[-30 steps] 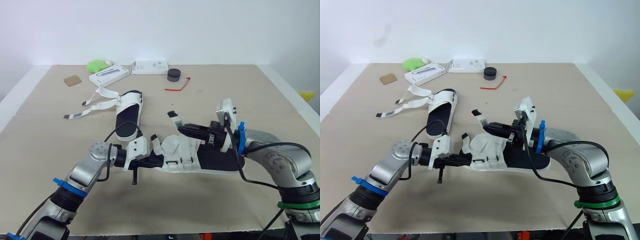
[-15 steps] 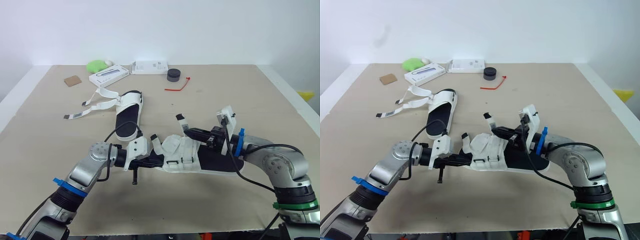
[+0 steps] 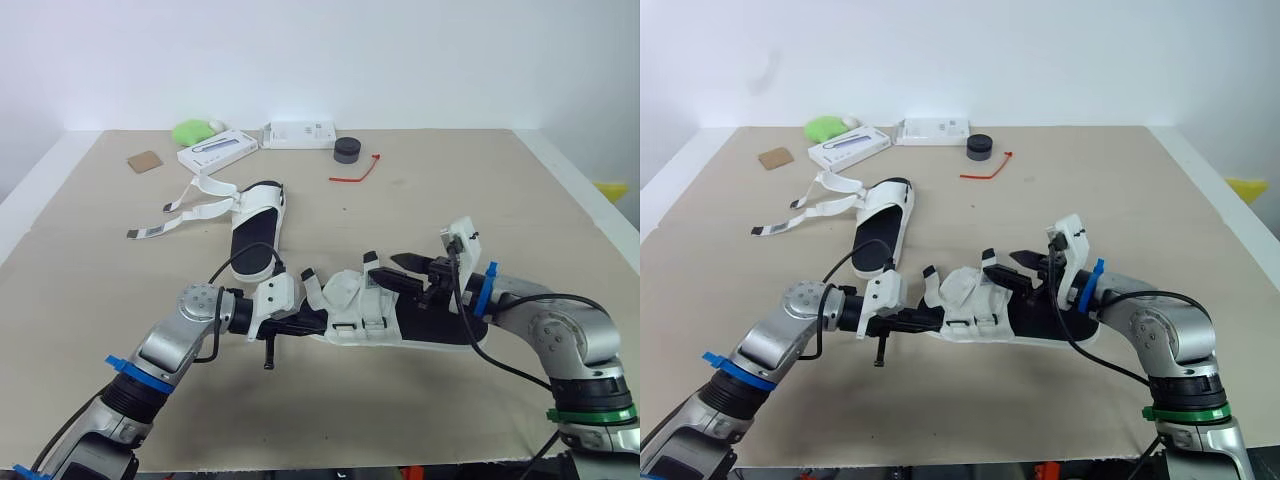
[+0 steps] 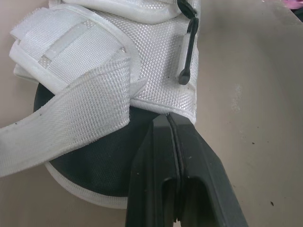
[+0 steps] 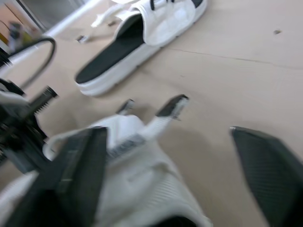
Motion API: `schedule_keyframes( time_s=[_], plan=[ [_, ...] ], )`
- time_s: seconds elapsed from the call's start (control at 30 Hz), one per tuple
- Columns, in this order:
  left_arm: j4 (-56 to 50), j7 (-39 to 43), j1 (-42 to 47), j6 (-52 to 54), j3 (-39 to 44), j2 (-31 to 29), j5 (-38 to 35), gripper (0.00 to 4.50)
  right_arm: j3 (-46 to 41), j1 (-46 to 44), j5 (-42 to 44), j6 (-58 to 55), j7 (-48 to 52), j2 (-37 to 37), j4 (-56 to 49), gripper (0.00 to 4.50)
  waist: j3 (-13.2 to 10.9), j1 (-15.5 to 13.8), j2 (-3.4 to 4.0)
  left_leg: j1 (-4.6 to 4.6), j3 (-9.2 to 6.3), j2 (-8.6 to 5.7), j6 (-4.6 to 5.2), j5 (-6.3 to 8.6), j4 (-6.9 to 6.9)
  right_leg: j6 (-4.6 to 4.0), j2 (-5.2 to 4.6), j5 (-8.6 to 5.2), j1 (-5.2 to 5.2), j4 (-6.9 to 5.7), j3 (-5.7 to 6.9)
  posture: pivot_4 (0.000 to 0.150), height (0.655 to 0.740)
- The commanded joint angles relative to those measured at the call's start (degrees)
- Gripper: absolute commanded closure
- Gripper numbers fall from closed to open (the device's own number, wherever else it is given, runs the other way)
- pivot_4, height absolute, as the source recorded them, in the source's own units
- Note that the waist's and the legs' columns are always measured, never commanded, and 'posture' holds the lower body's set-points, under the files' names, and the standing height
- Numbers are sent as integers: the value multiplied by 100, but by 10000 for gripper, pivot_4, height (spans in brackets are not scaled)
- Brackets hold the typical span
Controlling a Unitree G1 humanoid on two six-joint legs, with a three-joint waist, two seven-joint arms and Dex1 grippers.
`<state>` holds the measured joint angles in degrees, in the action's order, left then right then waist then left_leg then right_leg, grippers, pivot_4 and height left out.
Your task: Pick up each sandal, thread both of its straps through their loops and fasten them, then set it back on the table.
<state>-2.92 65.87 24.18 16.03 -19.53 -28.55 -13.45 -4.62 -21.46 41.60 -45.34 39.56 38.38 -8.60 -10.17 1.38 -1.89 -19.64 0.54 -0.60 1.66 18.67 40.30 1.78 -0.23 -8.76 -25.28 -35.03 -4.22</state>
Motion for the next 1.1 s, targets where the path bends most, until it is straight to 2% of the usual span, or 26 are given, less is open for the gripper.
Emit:
schedule_keyframes(
  time_s=[0.03,0.17,0.3,0.37,0.5,0.67,0.77,0.87,0.93,1.03,1.1],
  plan=[
    [154,59,-49,67,-116,-135,182,45000,-74,-288,-506,833,450,182,199,573,0,1,0,1,0,0,0,0,0,0,1,0,0,0,0,1500,7400],
    [171,76,-43,51,-121,-135,192,45000,-23,-705,-550,787,744,216,309,573,0,21,1,3,5,2,0,0,0,0,5,0,0,0,-3,1500,7400],
    [205,68,-9,42,-149,-85,206,45000,77,-1515,231,-759,736,90,210,573,-1,38,2,1,4,3,0,0,0,-3,5,2,-2,-2,-4,1500,7400],
    [197,61,-8,48,-153,-74,204,45000,225,-1677,270,-967,898,130,107,573,-1,38,2,4,-2,3,0,0,0,-4,4,2,-1,-1,-2,1500,7400],
    [178,39,-32,54,-150,-61,205,45000,881,-1656,-502,69,1620,276,-7,573,0,24,2,10,-24,2,1,2,0,-3,2,-5,-3,6,15,1500,7400],
    [139,0,-83,62,-151,-64,208,45000,1225,-1655,-1023,688,1932,167,277,573,0,25,2,3,-22,-2,-8,9,0,4,-8,-9,-7,9,15,1500,7400],
    [121,-16,-101,68,-142,-78,201,45000,1320,-1593,-1266,961,2115,212,417,7741,0,25,2,4,-23,-2,-8,9,0,4,-9,-9,-6,8,16,1500,7400],
    [94,-22,-125,78,-131,-100,195,45000,1349,-1500,-1402,1029,2273,274,452,20739,0,24,2,4,-25,-2,-8,9,0,3,-7,-9,-6,8,18,1500,7400],
    [78,-26,-137,85,-131,-108,195,45000,1348,-1438,-1467,1055,2378,310,446,27537,0,23,2,5,-25,-2,-8,9,0,3,-7,-9,-6,7,18,1500,7400],
    [59,-24,-151,88,-130,-129,190,45000,1333,-1350,-1546,1126,2535,368,439,42583,0,21,2,5,-25,-2,-8,9,0,3,-8,-9,-6,7,17,1500,7400],
    [69,-18,-139,81,-133,-137,193,45000,1362,-1281,-1681,1234,2591,398,539,43897,0,21,2,5,-25,-2,-8,9,0,3,-8,-9,-6,7,17,1500,7400]
  ],
)
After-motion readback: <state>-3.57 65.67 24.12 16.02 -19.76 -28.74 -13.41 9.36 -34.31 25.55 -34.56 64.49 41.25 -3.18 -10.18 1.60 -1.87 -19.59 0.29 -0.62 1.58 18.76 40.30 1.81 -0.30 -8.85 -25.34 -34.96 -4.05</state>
